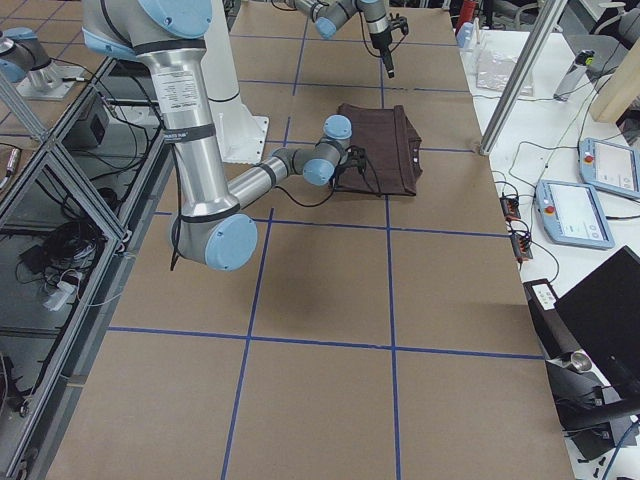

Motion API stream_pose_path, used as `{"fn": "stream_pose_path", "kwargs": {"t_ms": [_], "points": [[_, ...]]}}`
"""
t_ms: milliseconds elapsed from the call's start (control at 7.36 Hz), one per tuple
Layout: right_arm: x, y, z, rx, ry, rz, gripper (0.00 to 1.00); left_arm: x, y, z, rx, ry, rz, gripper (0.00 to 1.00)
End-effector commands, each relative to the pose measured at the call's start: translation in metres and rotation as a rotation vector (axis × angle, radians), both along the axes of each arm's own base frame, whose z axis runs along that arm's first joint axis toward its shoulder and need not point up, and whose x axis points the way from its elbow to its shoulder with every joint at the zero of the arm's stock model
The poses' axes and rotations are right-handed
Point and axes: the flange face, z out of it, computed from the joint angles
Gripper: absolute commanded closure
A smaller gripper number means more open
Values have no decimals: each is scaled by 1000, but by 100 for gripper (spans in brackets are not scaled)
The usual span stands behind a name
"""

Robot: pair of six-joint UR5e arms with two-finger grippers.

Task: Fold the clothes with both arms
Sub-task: 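Grasp the folded shirt edge with the right gripper and rotate it on the table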

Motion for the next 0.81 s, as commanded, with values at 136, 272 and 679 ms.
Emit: {"fn": "stream_pose_path", "kwargs": {"t_ms": [136, 272, 679], "points": [[45, 165, 16, -9, 20, -249, 100, -1, 6, -10, -6, 27, -15, 0], [48, 204, 10, -12, 11, -332, 100, -2, 7, -13, -1, 32, -15, 0], [51, 196, -23, 37, -92, -302, 0, 18, 49, -5, -81, 85, 26, 0]]}}
